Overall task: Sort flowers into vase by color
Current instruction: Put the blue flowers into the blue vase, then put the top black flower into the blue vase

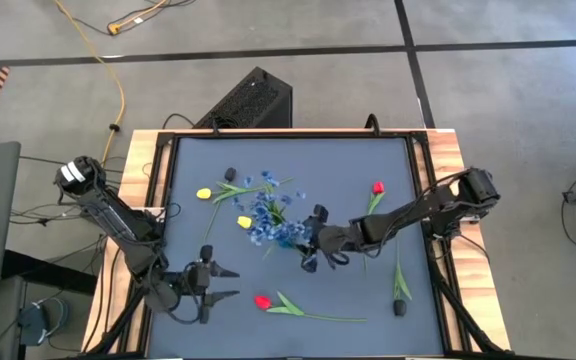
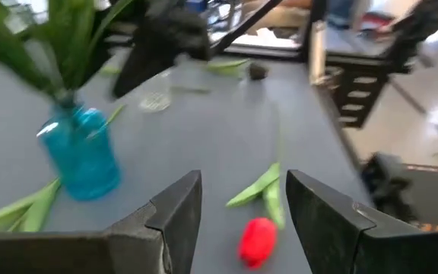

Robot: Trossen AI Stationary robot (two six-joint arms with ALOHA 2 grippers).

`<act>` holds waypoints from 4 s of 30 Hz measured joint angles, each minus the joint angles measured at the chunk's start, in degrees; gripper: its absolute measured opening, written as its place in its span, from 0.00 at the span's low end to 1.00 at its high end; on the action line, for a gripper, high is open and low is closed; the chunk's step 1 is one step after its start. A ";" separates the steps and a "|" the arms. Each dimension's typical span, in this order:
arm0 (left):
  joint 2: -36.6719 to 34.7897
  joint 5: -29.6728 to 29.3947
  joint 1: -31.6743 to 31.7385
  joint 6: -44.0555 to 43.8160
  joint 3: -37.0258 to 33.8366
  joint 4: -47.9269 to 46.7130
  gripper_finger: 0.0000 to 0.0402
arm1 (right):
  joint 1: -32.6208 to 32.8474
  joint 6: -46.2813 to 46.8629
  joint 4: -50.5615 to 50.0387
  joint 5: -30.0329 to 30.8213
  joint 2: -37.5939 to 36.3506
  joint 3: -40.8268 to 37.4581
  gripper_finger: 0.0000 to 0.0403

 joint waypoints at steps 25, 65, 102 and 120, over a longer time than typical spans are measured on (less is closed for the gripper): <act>-3.67 15.95 41.12 -27.19 -1.86 -47.92 0.45 | 3.57 -3.26 -34.43 -12.96 -19.12 5.80 0.67; -6.17 15.45 46.96 -24.25 -1.06 -49.06 0.00 | 7.28 -1.46 -41.38 -11.11 -24.97 5.80 0.67; 8.18 1.34 50.88 -9.87 26.04 -103.82 0.00 | 7.76 -0.87 -38.18 -11.11 -24.99 5.78 0.67; -23.89 -9.56 36.39 10.84 27.93 -60.79 0.00 | 6.64 -1.60 -36.35 -11.53 -24.99 8.95 0.67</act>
